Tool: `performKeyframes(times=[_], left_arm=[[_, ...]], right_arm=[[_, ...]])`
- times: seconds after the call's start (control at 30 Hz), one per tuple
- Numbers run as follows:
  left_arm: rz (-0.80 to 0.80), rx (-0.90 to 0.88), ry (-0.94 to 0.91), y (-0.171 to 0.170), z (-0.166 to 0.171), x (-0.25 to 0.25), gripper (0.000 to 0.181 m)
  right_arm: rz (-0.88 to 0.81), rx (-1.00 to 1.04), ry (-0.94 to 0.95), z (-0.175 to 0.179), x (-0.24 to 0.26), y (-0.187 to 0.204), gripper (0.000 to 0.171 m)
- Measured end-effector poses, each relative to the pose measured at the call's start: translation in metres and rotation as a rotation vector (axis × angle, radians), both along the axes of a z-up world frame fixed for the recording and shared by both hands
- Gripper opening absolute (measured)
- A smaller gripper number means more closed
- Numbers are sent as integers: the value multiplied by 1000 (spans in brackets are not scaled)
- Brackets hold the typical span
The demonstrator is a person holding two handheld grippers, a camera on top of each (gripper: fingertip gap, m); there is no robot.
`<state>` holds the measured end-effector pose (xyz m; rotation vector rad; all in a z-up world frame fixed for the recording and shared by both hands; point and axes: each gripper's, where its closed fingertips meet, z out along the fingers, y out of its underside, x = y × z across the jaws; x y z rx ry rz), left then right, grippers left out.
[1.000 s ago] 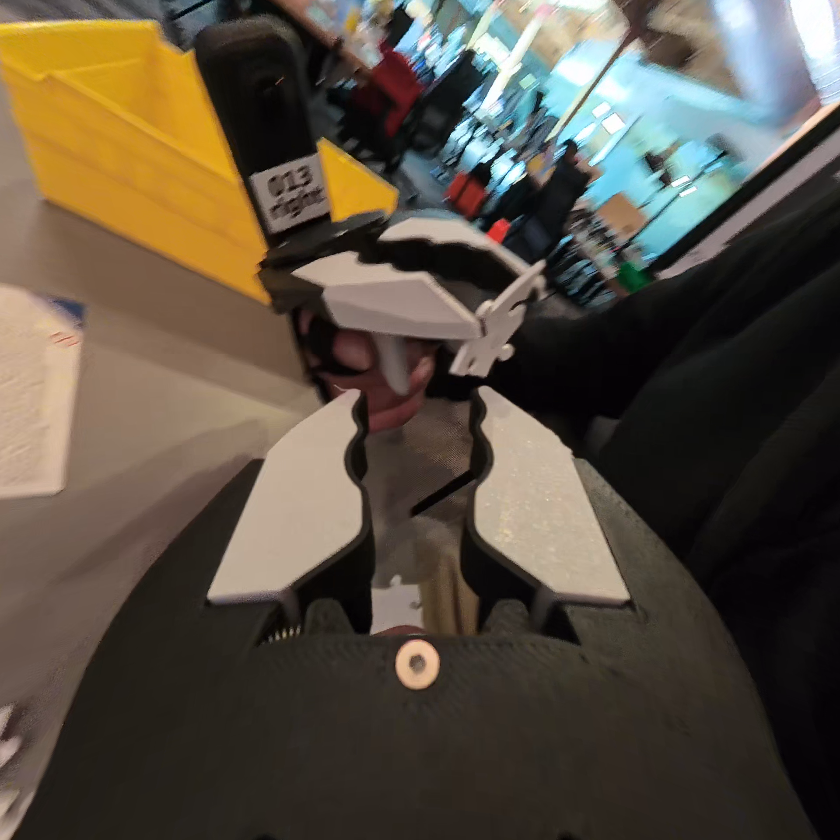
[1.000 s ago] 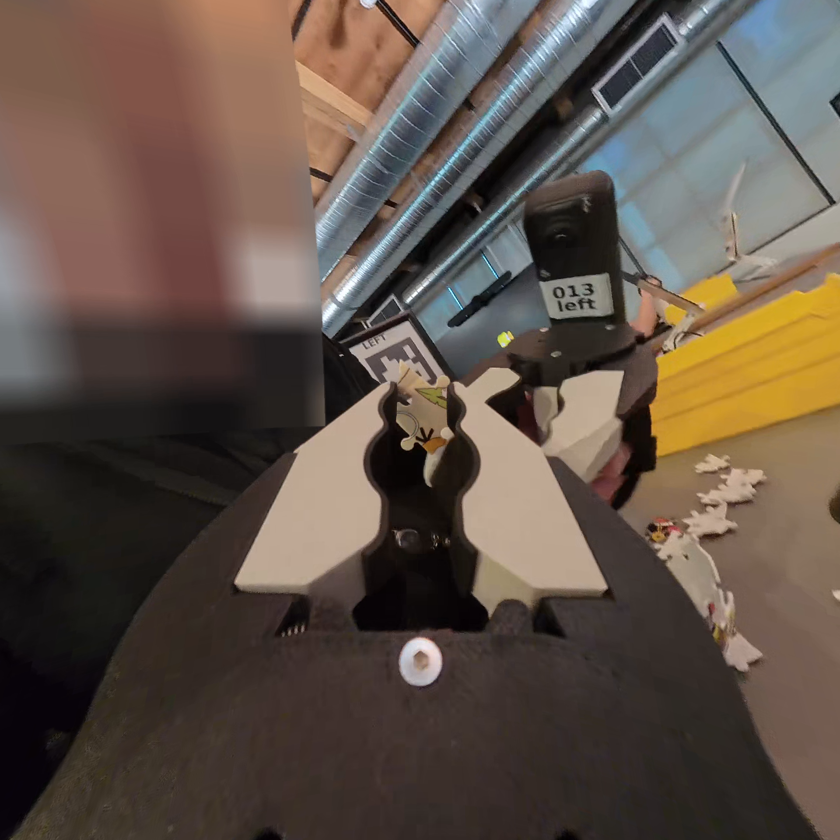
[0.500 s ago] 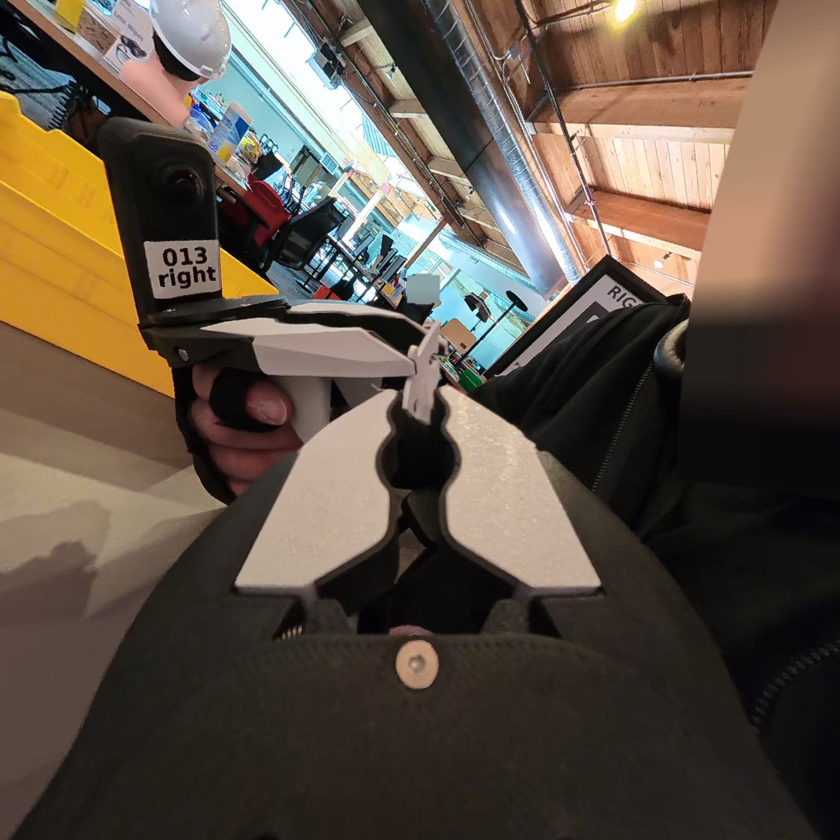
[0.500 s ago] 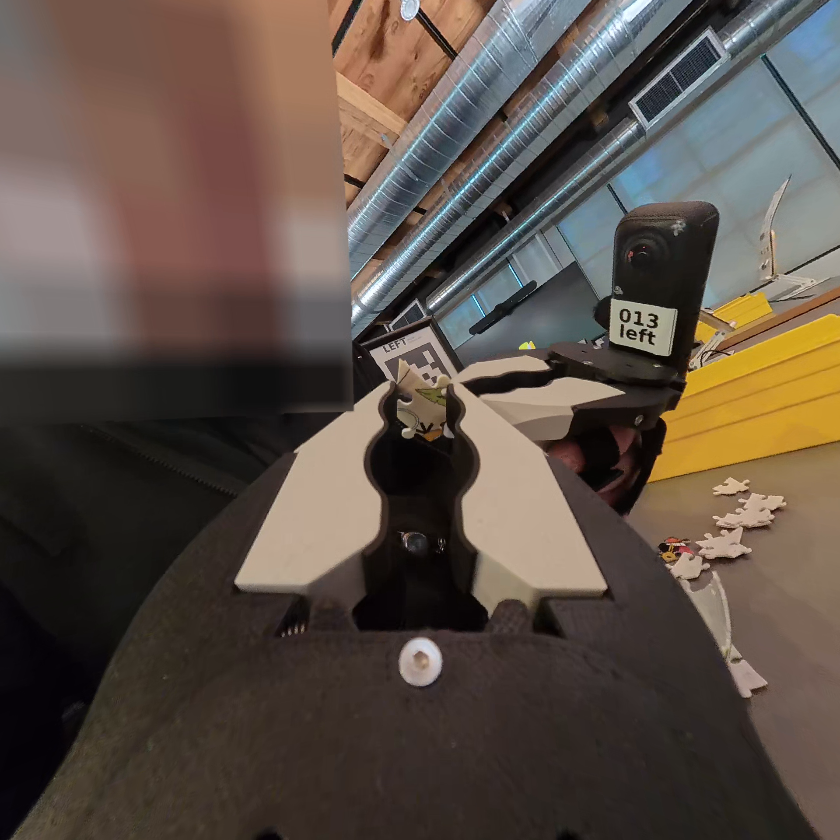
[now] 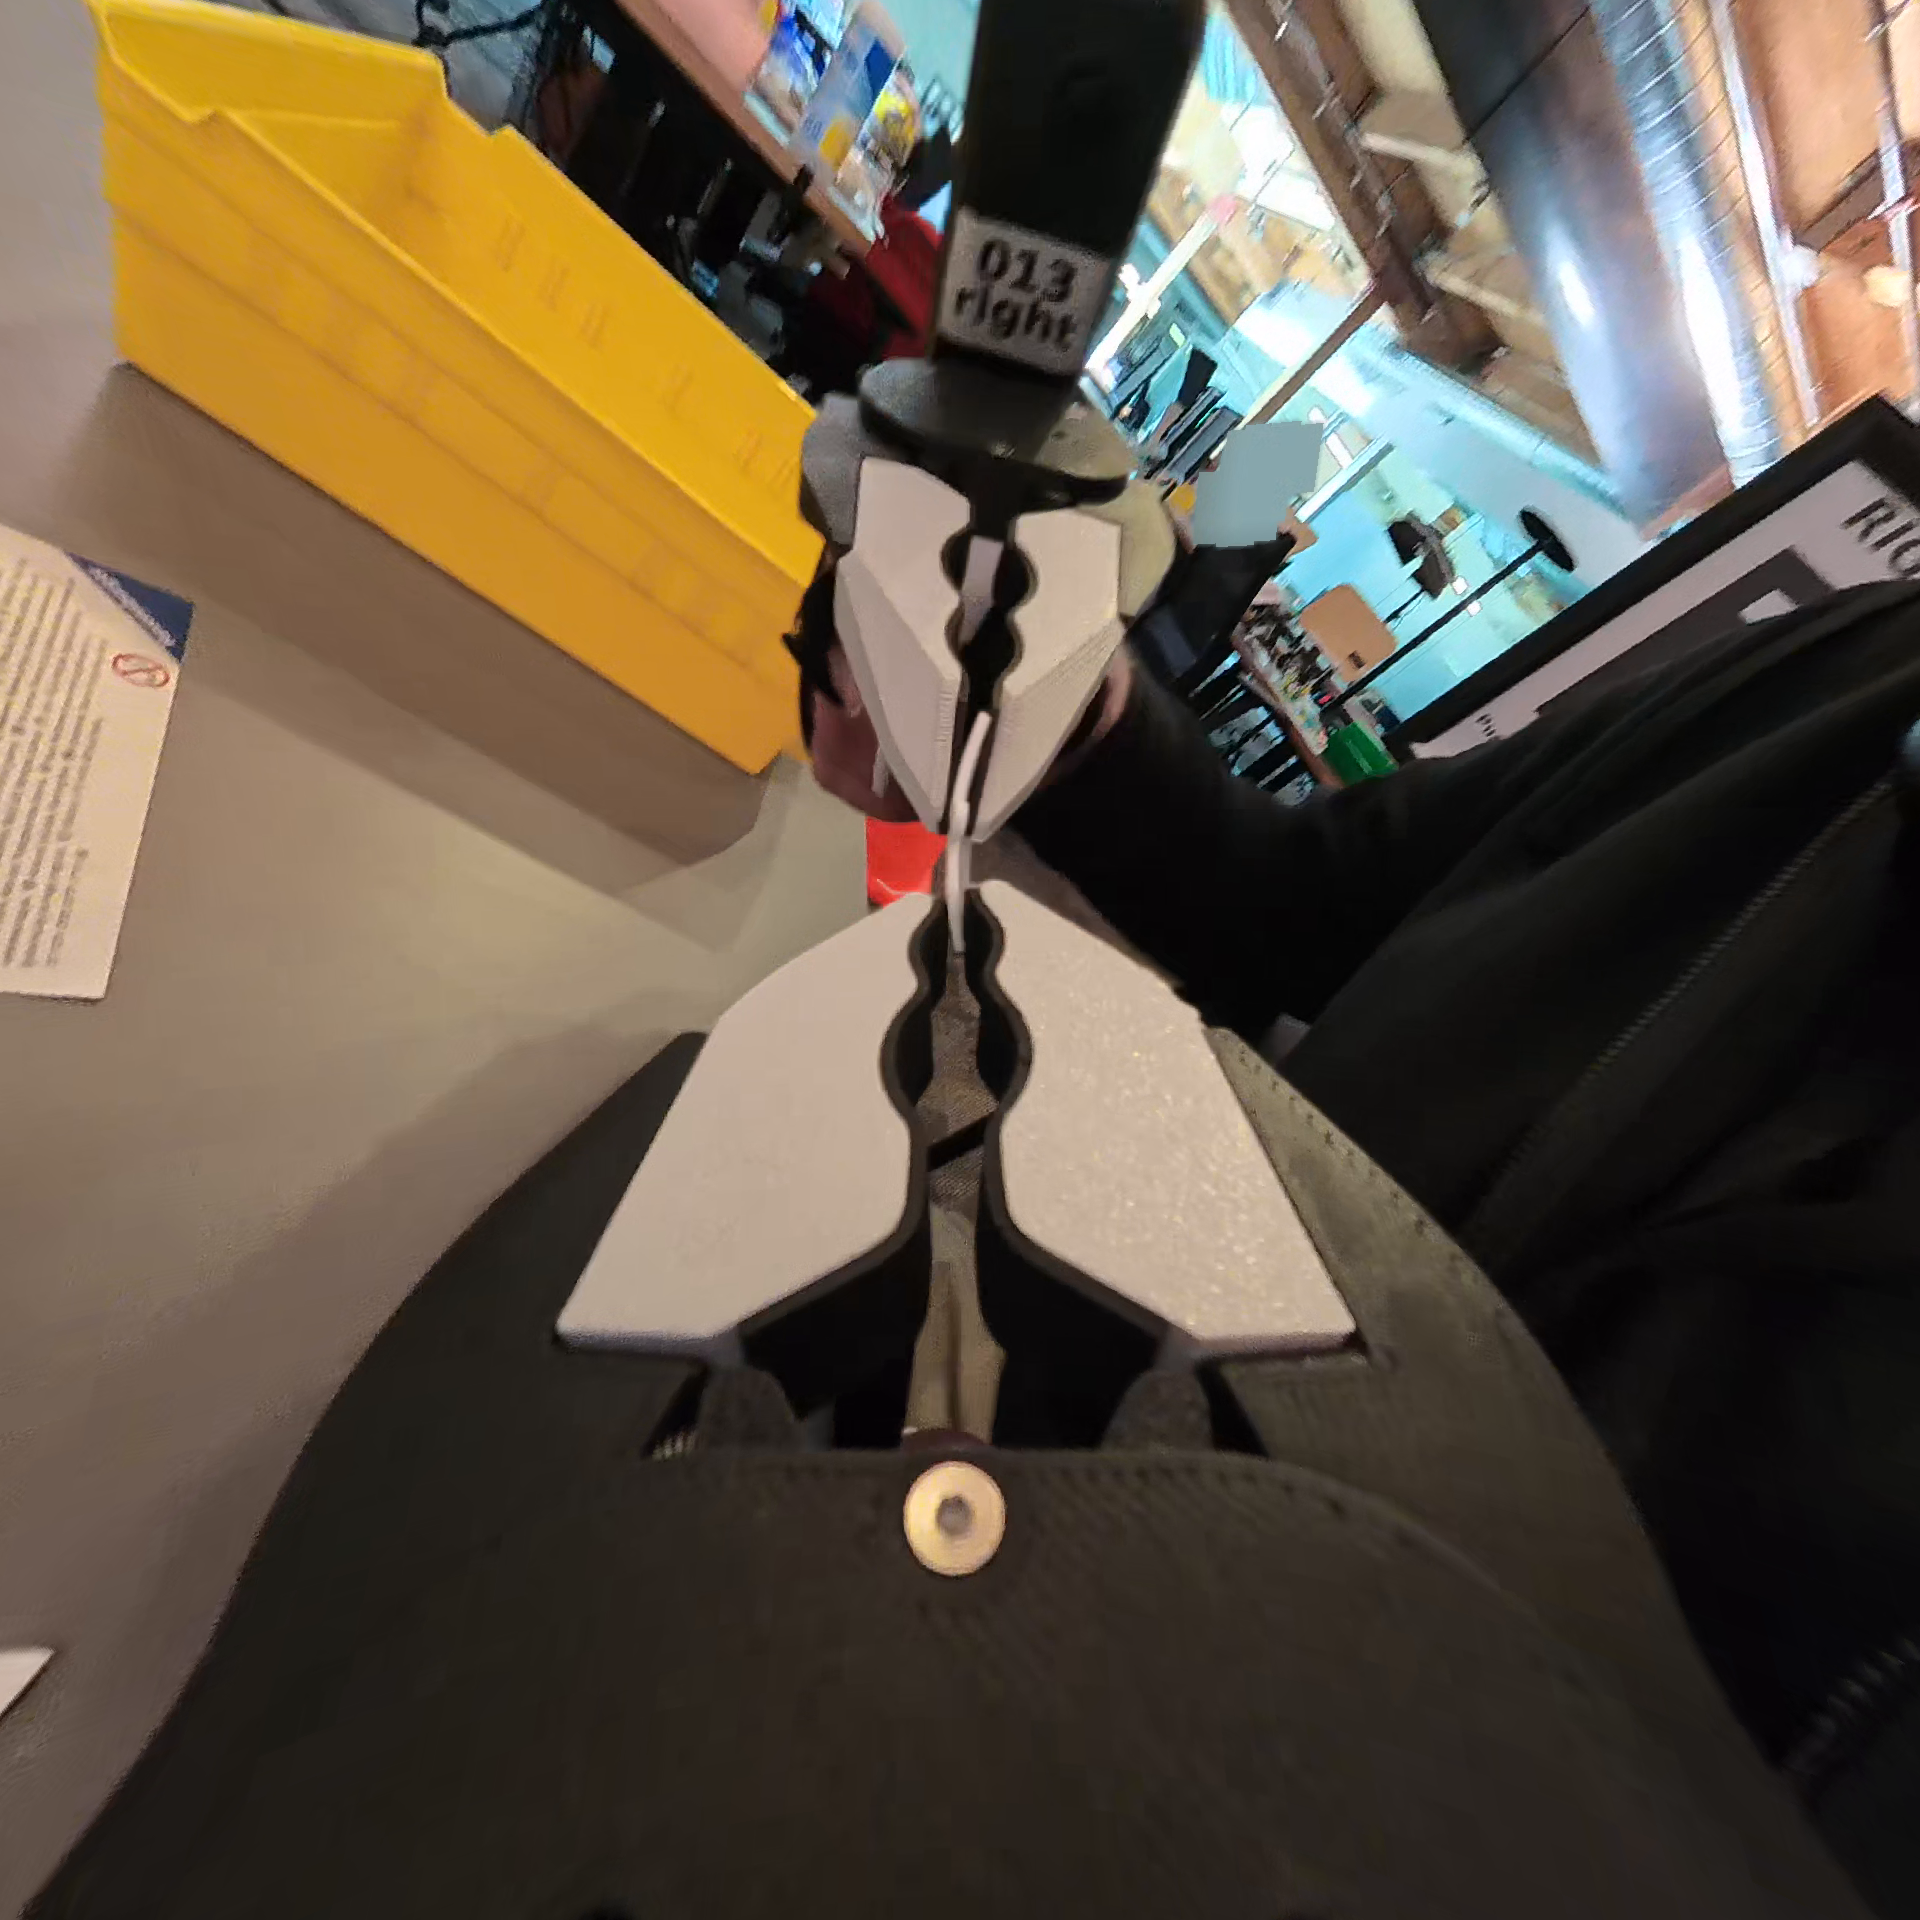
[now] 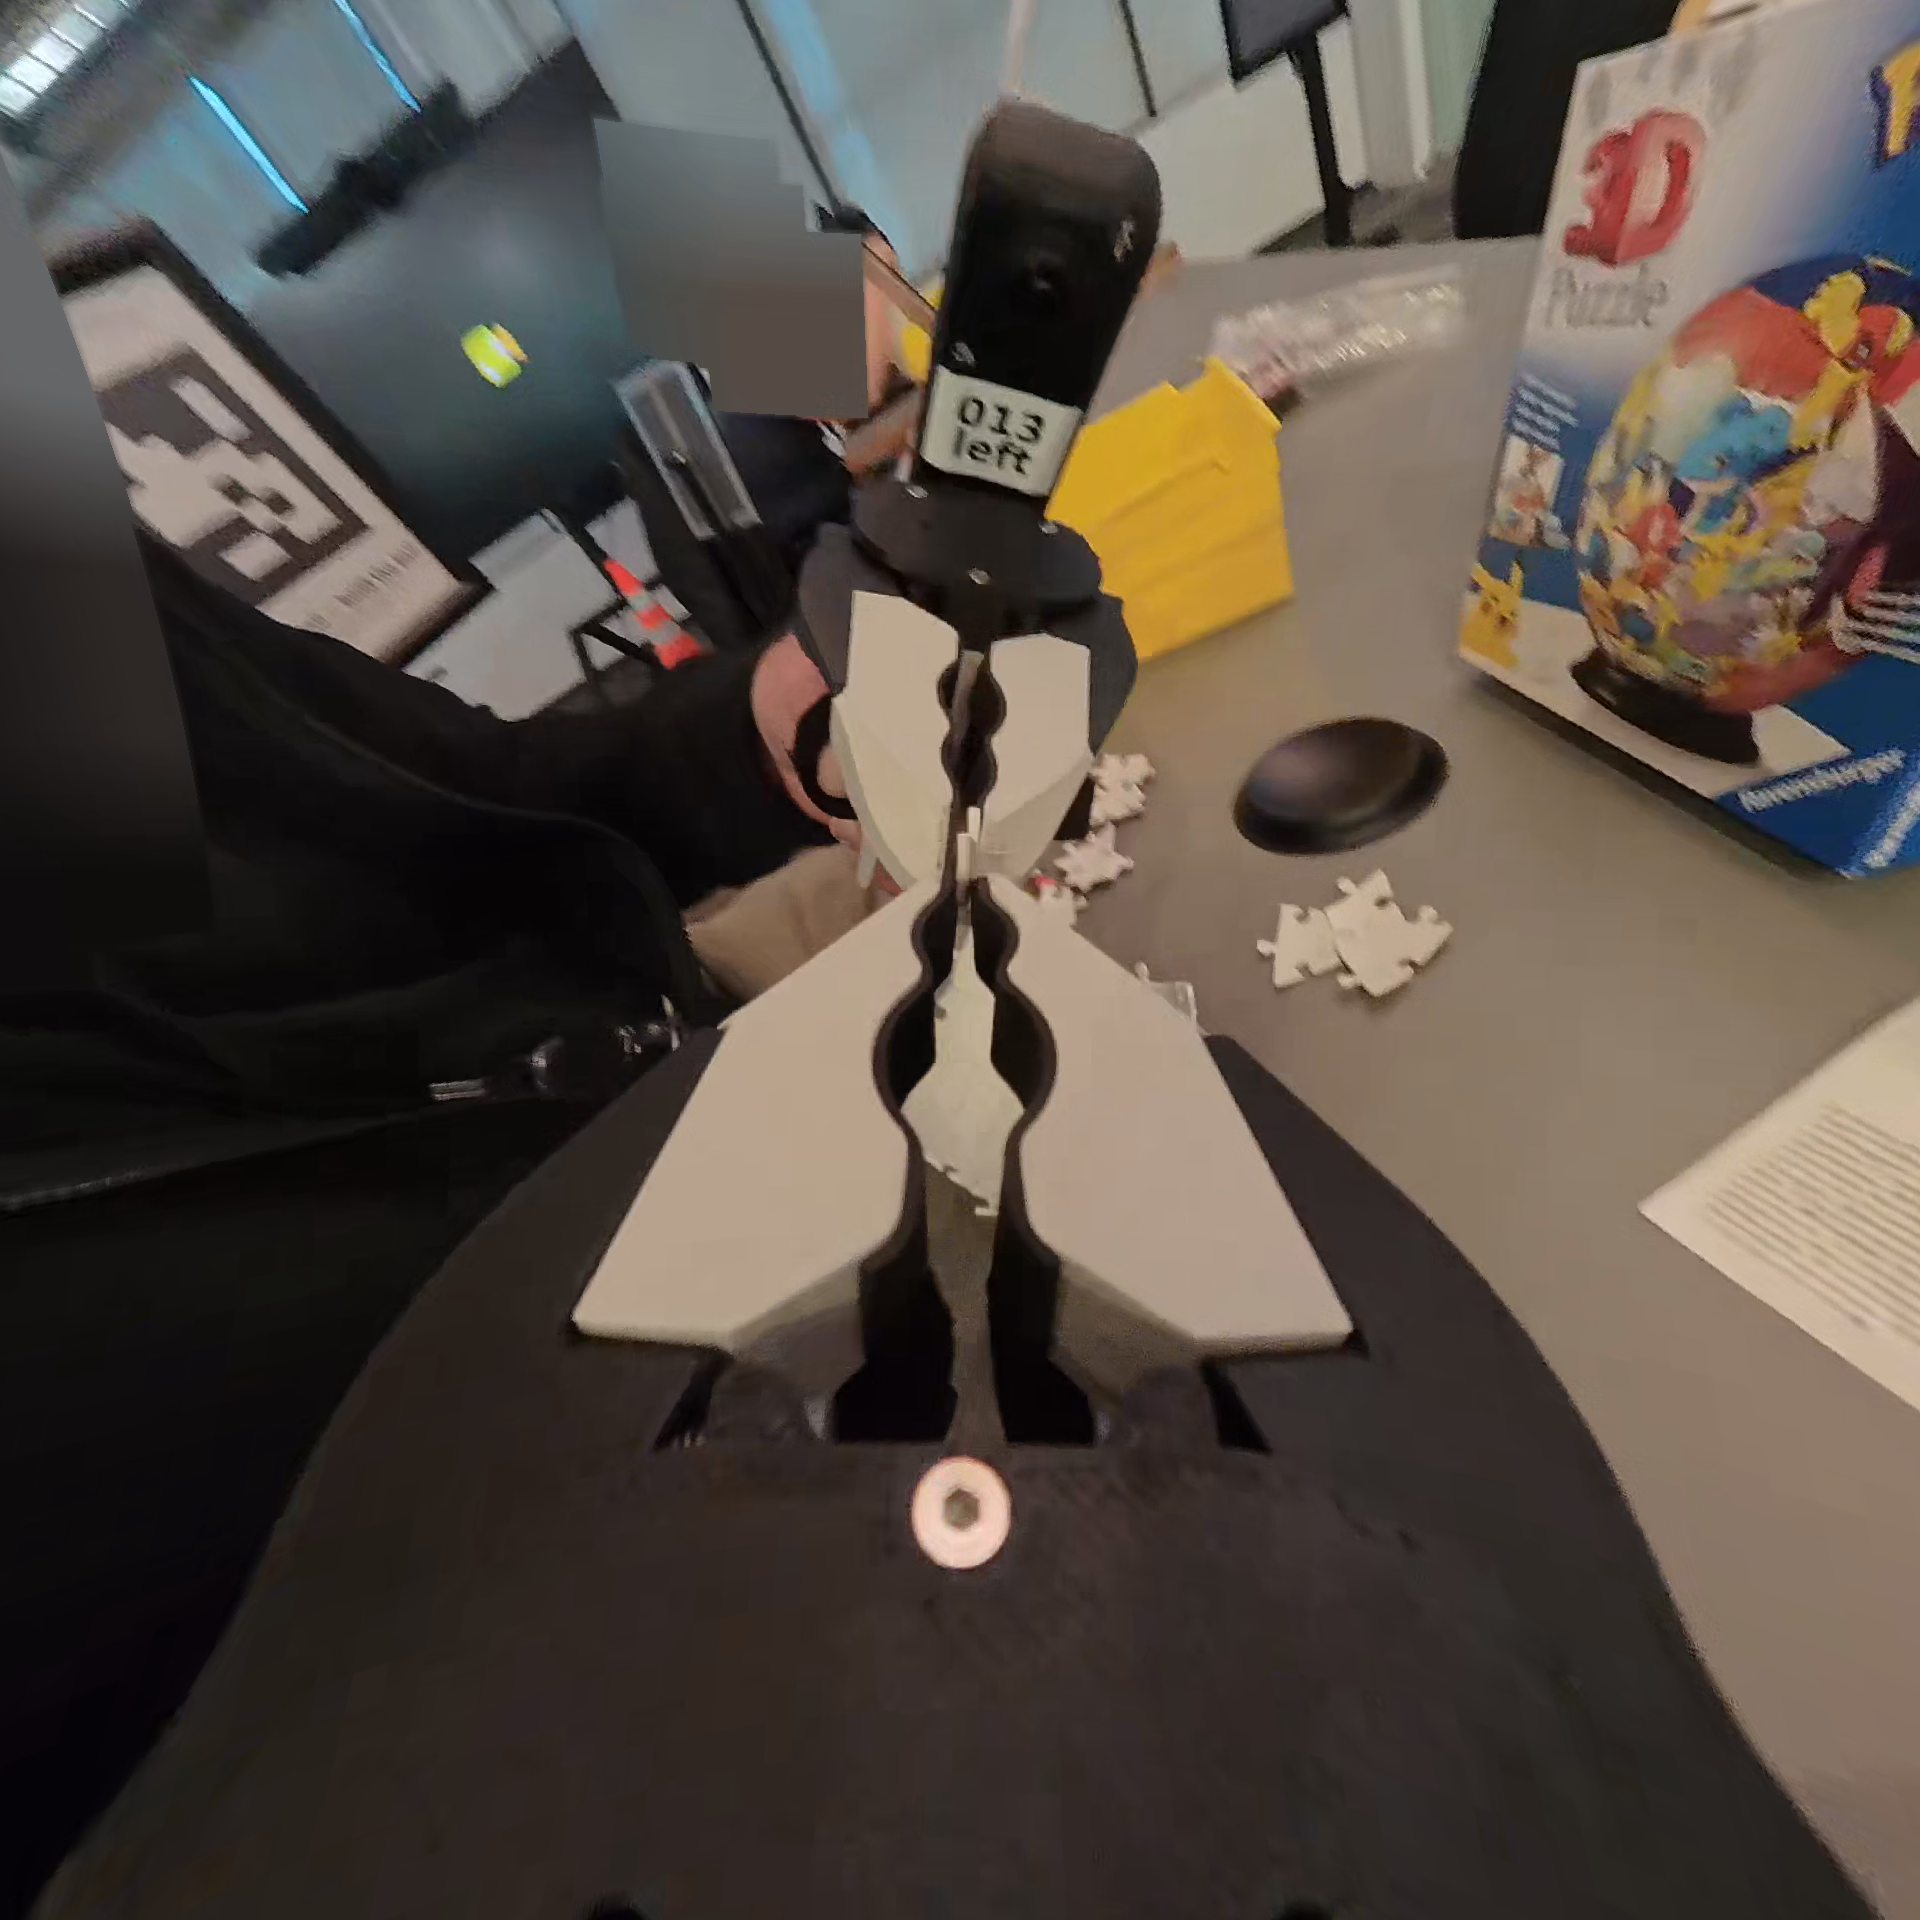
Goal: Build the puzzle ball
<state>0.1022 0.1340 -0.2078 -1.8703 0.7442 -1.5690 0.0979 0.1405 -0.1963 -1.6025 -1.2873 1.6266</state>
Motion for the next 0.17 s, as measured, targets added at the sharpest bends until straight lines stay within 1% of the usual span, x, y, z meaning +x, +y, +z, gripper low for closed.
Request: performKeyframes(times=[0.07,0.1,0.13,0.17], left_arm=[[-39,-1,61,-7,-9,0,5],[-67,-9,152,-11,-22,-3,16],[-110,6,254,-19,-37,-9,15],[-178,19,320,-31,-46,-13,9]], right_arm=[[-18,-2,-44,-5,0,-2,1],[-22,-13,-48,-5,1,-4,0],[-30,-26,-56,-7,3,-4,0],[-44,-42,-72,-11,6,-4,0]])
